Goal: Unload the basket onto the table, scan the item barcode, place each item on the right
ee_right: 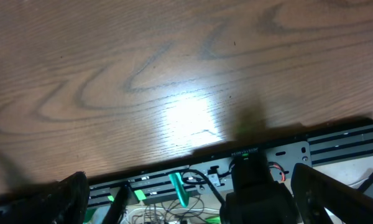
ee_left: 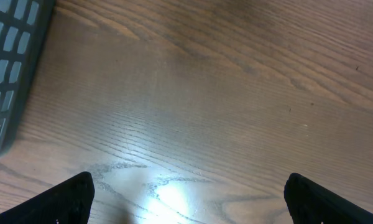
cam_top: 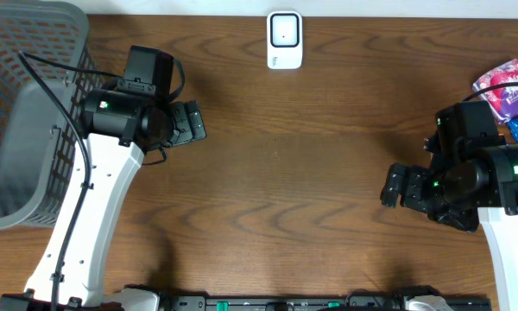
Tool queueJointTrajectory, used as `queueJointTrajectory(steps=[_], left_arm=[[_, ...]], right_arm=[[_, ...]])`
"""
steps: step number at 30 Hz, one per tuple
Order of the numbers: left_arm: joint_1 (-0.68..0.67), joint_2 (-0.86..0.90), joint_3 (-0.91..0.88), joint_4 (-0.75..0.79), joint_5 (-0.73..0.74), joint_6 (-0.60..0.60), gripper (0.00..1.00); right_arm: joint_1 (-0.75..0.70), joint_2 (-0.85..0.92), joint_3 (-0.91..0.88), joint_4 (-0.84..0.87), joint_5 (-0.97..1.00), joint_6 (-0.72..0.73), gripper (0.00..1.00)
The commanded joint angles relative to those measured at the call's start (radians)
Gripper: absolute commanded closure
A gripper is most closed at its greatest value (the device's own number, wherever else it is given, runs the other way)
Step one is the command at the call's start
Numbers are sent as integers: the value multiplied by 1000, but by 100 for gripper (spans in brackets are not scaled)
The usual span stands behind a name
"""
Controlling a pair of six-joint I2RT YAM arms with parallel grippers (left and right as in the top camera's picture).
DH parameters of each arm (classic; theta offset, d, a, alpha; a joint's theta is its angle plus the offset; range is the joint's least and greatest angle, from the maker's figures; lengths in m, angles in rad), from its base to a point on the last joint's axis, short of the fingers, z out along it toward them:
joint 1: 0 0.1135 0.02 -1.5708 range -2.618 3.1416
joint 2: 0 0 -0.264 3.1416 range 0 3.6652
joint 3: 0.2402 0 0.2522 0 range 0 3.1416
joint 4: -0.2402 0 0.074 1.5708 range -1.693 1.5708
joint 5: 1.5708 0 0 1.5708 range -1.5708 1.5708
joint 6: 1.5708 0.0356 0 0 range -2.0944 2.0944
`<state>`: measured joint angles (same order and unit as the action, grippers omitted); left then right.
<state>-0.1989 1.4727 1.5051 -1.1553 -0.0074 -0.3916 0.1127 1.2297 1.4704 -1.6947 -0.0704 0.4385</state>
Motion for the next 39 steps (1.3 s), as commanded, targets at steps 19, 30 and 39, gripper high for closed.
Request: queueJointTrajectory(steps=[19,30,39], left_arm=[[4,-3,8,-4,-20,6,2],[4,-3,8,-4,-21,6,2],[4,-3,8,-4,-20,6,2]], right_arm=[[99,-212,-435,561,38,-134,1],[98,-794,-946,1112,-9,-355,1],[97,-1046,-1248,1460,13,-369,1]])
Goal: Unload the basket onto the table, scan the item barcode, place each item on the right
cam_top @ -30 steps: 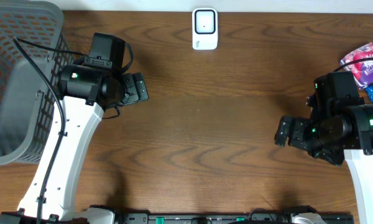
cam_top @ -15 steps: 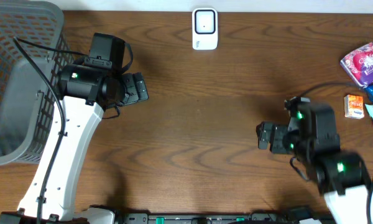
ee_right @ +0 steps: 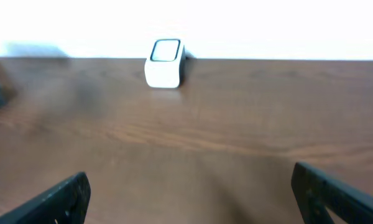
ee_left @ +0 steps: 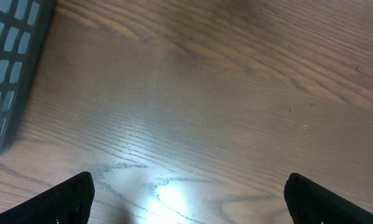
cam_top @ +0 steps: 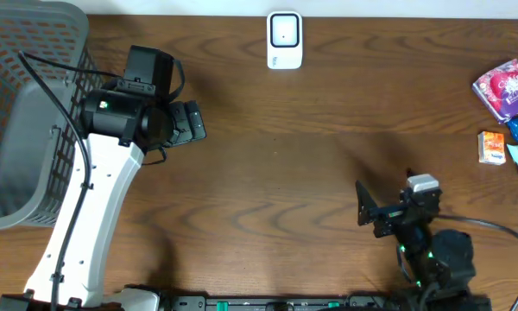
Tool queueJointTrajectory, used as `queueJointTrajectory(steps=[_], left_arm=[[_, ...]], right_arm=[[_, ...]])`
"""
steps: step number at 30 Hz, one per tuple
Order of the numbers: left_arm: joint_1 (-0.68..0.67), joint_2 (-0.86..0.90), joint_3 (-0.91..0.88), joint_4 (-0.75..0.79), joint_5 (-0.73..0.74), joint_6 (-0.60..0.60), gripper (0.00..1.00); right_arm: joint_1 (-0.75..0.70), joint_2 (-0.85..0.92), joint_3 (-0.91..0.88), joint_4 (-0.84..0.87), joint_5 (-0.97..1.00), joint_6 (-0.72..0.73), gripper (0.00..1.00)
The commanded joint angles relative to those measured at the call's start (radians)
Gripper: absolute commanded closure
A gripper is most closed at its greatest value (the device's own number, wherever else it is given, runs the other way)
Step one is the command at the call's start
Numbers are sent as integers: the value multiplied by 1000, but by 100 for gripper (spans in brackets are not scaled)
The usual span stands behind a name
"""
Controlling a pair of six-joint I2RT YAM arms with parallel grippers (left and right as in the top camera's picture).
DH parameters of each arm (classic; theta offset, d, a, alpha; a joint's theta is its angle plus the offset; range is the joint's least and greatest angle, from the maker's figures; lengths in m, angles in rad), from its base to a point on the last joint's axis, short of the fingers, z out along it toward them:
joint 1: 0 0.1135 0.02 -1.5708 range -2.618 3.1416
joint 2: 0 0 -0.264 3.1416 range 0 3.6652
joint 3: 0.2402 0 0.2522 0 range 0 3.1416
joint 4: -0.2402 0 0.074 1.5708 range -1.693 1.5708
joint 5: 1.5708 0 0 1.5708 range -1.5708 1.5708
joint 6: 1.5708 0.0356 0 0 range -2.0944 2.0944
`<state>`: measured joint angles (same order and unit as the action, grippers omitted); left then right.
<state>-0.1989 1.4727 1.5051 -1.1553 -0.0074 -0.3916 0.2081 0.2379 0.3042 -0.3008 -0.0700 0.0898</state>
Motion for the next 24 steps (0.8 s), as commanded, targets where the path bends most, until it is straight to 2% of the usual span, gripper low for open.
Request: queueJointTrajectory(steps=[1,9,24], left_arm=[[4,-3,8,-4,-20,6,2],[4,-3,8,-4,-20,6,2],[4,-3,8,-4,-20,6,2]], right_arm=[[1,-76,-125,117,12,-20,1],[-16,-144,-296,351,12,-17,1],[-140,-190,-299,226,18,-18,1]])
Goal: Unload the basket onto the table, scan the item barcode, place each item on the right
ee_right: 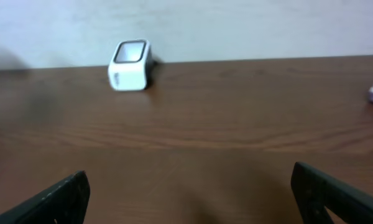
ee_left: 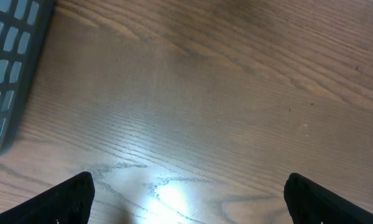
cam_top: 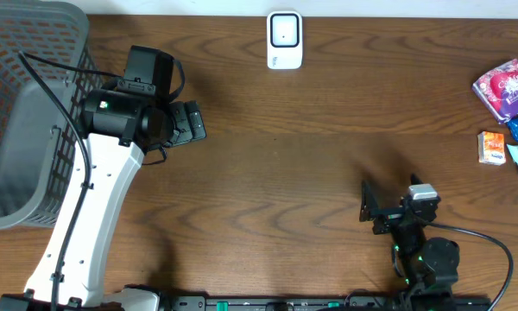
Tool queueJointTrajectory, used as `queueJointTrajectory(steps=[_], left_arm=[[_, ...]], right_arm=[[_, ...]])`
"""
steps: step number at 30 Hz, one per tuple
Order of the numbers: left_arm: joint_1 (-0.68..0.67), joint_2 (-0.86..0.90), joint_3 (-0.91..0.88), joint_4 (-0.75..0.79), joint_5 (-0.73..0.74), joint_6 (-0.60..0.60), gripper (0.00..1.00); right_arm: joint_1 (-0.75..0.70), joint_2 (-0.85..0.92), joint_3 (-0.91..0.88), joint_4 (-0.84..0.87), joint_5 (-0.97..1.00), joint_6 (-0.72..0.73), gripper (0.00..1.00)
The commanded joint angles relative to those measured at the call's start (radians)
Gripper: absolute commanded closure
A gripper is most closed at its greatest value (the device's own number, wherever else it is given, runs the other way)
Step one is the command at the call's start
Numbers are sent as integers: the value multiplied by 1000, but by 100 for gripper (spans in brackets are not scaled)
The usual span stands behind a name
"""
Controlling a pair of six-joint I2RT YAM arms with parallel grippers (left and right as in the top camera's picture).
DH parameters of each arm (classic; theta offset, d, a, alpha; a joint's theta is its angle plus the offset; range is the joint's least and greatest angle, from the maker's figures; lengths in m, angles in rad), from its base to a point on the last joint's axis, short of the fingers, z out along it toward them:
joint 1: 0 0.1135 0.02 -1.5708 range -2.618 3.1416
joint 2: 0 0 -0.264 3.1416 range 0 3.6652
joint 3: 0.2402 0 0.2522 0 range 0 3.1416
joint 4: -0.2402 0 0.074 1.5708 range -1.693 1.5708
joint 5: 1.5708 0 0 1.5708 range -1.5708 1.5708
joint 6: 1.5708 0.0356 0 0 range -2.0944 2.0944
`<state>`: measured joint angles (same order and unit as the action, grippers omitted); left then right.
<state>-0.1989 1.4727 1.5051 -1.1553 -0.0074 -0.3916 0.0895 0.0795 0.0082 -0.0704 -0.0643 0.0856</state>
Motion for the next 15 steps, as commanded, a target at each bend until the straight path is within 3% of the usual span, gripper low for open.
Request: queueJointTrajectory(steps=[1,15], left_arm=[[4,-3,8,-4,-20,6,2],[4,-3,8,-4,-20,6,2]], right_arm=[[-28,-41,-3,-5,14,-16,1],[-121,-75,-3,-8,39,-40,1]])
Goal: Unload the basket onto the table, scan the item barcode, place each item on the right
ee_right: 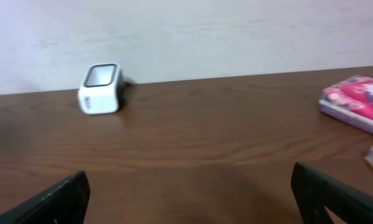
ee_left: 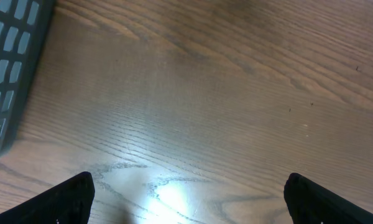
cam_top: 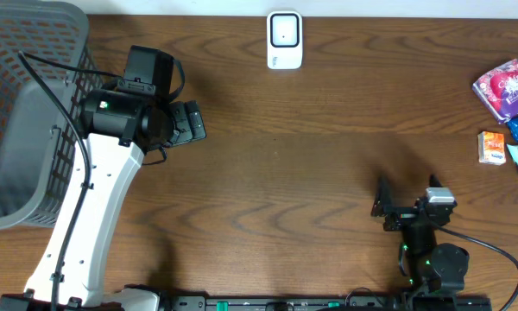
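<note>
The white barcode scanner (cam_top: 285, 39) stands at the table's far edge and also shows as the scanner (ee_right: 101, 88) in the right wrist view. The items lie at the far right: a pink packet (cam_top: 505, 89), also seen as the pink packet (ee_right: 354, 102), a blue packet, a small orange box (cam_top: 492, 147) and a pale teal piece. My left gripper (ee_left: 189, 202) is open over bare wood, left of centre. My right gripper (cam_top: 387, 206) is open and empty, low at the front right, facing across the table.
A grey mesh basket (cam_top: 26, 112) fills the left side, and the basket wall (ee_left: 6, 62) shows at the left of the left wrist view. The left arm (cam_top: 95, 199) reaches up from the front edge. A rail (cam_top: 285, 302) runs along the table front.
My right gripper has shifted a little to the right and turned that way. The scanner now sits further left in its view, and the pink packet has come in at the right. The left arm is unchanged.
At first my right arm was over the right side of the table, its camera looking down at the front edge, and it hid the orange box. Then it was folded low at the front, looking across at the scanner. It has since turned rightward. The left arm stayed put.
</note>
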Tool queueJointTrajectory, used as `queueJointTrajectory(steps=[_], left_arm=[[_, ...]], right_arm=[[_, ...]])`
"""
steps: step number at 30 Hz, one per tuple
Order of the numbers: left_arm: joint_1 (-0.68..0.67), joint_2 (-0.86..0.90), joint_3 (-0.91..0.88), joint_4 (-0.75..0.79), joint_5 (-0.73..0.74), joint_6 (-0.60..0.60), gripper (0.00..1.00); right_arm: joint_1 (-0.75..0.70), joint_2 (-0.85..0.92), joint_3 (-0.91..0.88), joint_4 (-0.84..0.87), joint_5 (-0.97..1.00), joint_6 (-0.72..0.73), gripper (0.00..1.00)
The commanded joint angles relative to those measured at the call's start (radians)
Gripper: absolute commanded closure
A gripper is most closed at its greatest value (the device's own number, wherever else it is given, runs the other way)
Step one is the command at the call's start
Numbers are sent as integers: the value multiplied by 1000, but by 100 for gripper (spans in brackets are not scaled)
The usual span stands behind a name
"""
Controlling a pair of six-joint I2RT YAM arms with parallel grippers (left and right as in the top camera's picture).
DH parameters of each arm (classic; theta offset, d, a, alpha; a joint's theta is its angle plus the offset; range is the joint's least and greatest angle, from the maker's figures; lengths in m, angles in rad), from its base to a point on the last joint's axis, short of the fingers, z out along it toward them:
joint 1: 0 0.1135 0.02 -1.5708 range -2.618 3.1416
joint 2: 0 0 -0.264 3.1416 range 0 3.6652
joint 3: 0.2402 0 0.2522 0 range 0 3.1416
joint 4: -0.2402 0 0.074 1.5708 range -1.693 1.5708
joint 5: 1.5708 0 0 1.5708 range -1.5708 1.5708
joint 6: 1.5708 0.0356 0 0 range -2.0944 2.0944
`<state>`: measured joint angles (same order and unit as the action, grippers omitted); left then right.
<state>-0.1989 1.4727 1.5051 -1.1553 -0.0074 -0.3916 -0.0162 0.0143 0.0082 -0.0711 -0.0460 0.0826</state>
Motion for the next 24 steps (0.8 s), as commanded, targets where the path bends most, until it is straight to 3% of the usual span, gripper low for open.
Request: queueJointTrajectory(steps=[1,24], left_arm=[[4,-3,8,-4,-20,6,2],[4,-3,8,-4,-20,6,2]], right_arm=[[-15,-10,-3,-8,20,-49,1],[-8,-10,-3,-9,11,-122,1]])
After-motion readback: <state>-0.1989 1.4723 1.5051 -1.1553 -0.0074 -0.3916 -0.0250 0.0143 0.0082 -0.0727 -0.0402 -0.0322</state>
